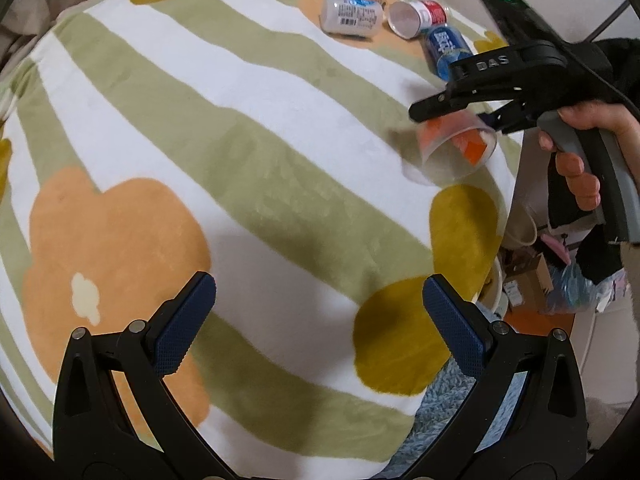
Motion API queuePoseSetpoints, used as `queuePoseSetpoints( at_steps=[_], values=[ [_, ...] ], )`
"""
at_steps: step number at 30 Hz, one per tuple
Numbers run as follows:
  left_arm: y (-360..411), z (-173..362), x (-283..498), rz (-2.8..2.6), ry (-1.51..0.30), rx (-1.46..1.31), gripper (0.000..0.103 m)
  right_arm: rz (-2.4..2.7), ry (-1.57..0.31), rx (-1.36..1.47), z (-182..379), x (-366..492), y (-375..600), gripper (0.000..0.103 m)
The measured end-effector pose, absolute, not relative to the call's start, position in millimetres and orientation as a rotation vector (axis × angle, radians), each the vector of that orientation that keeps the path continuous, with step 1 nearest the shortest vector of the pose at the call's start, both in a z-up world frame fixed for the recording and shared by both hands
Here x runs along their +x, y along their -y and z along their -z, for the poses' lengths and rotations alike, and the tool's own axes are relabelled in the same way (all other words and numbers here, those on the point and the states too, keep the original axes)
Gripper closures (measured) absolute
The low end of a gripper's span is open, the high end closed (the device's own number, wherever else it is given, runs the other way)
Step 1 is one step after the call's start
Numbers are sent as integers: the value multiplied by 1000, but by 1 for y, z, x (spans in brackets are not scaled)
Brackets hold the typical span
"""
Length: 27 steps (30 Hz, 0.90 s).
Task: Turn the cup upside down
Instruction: 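Grasp the clear cup with the right gripper while the left gripper releases it, then rotate the clear cup rim-down with the right gripper and set it on the blanket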
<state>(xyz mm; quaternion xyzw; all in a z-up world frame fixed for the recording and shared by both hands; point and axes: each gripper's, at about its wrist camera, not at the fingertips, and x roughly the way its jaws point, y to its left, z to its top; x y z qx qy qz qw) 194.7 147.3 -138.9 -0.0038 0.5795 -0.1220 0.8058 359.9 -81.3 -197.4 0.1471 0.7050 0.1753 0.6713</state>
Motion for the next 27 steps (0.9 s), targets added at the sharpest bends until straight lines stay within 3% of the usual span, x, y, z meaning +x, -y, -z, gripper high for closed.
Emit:
queuePoseSetpoints(
  at_steps=[6,12,27],
  values=[
    [-156,133,189,247,-1194,-133,0,-521,-1123,178,144,328,83,45],
    [-159,140,181,179,-1138,-150,0,-542,-726,-73,159,286,72,45],
    [-139,152,189,197,-1122,-131,0,-655,-675,-122,191,266,66,45]
  ],
)
